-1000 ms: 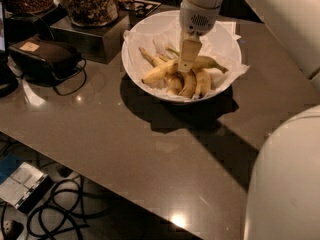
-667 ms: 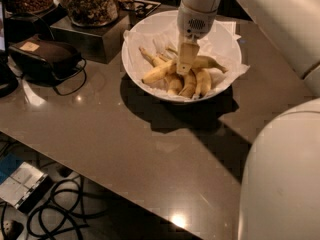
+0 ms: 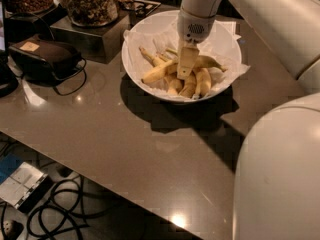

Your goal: Pick banana from white bowl

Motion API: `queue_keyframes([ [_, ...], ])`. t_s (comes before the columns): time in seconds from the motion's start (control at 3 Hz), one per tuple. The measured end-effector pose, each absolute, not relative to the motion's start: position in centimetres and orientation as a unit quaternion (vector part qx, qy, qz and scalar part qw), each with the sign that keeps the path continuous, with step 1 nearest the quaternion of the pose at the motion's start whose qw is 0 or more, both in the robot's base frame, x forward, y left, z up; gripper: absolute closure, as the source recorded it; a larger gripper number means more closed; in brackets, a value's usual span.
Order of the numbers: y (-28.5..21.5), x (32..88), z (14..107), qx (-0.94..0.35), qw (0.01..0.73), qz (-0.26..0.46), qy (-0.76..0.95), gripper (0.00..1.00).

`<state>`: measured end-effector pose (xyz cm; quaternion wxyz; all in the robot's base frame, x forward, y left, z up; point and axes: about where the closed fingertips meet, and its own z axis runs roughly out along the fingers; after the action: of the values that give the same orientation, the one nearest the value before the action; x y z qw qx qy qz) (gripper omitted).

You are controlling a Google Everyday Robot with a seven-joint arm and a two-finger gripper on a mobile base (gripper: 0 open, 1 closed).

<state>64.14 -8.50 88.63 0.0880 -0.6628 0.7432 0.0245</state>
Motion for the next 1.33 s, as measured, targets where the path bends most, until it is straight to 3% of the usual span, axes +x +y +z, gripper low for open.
queue_keyframes([
  [0.33,-8.47,64.12,88.18,-0.663,0.083,0.03,0.743,0.42],
  [1.33,-8.7,63.34,87.52,-0.66,0.082,0.036,0.746,1.0],
])
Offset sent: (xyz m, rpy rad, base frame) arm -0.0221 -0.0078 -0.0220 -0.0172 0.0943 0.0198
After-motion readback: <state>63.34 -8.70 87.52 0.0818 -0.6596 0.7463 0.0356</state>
